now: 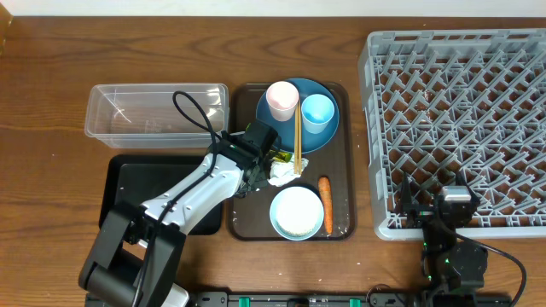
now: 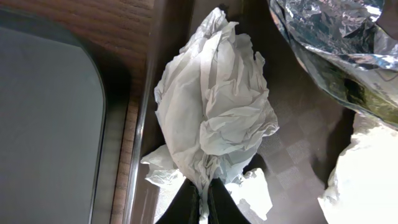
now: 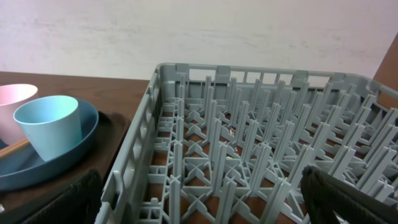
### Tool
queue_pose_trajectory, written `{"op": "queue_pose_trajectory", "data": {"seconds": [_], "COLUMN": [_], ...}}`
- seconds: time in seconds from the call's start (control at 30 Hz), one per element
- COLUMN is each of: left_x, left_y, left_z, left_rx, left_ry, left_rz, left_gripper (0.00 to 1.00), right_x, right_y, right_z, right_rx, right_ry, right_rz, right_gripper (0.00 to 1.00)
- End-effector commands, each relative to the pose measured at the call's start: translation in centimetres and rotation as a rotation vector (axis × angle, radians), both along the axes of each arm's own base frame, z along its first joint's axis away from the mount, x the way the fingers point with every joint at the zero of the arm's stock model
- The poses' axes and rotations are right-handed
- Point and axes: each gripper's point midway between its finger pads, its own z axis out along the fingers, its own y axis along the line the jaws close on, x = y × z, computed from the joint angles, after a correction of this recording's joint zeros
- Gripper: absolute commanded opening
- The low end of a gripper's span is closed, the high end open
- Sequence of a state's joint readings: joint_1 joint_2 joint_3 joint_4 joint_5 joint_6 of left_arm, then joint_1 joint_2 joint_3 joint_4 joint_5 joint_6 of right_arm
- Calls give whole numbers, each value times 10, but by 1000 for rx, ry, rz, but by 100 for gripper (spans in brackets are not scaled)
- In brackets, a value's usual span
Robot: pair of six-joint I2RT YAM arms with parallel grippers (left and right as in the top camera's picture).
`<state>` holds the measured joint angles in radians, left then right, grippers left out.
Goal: Sort waste into correct bins and load items into the dishwasher rack
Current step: 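Lift the tissue with the left gripper and drop it into the clear bin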
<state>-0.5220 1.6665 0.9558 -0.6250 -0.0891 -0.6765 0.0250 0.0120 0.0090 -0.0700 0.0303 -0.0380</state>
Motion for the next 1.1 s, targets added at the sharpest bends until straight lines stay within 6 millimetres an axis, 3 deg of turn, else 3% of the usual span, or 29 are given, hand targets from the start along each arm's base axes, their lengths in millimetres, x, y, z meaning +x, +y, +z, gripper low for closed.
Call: {"op": "queue_pose_trajectory", "data": {"seconds": [0.0,0.3,0.7,0.8,0.9,1.07], "left_x": [0,-6,-17,-10,7,38], "left_y": [2,4,16,29,55,102], "left_z": [4,65,164,193,216,223], "left_rx": [13,-48,-175,-172,-139,-70], "left_ry": [-4,-86,-351,-404,-467,-536], "left_rz": [0,-2,-32,-16,48,183], "left_gripper": [6,6,6,6,6,6], "right_x": [0,0,0,0,0,0], "right_y": [2,2,2,2,2,2], "right_z": [-1,-1,-1,-1,-1,-1], "right_rx": [-5,-5,-5,-5,-5,-5], "right_ry": [0,0,0,0,0,0], "right_rz": [6,6,6,6,6,6], "right_gripper": [99,99,99,99,99,99]}}
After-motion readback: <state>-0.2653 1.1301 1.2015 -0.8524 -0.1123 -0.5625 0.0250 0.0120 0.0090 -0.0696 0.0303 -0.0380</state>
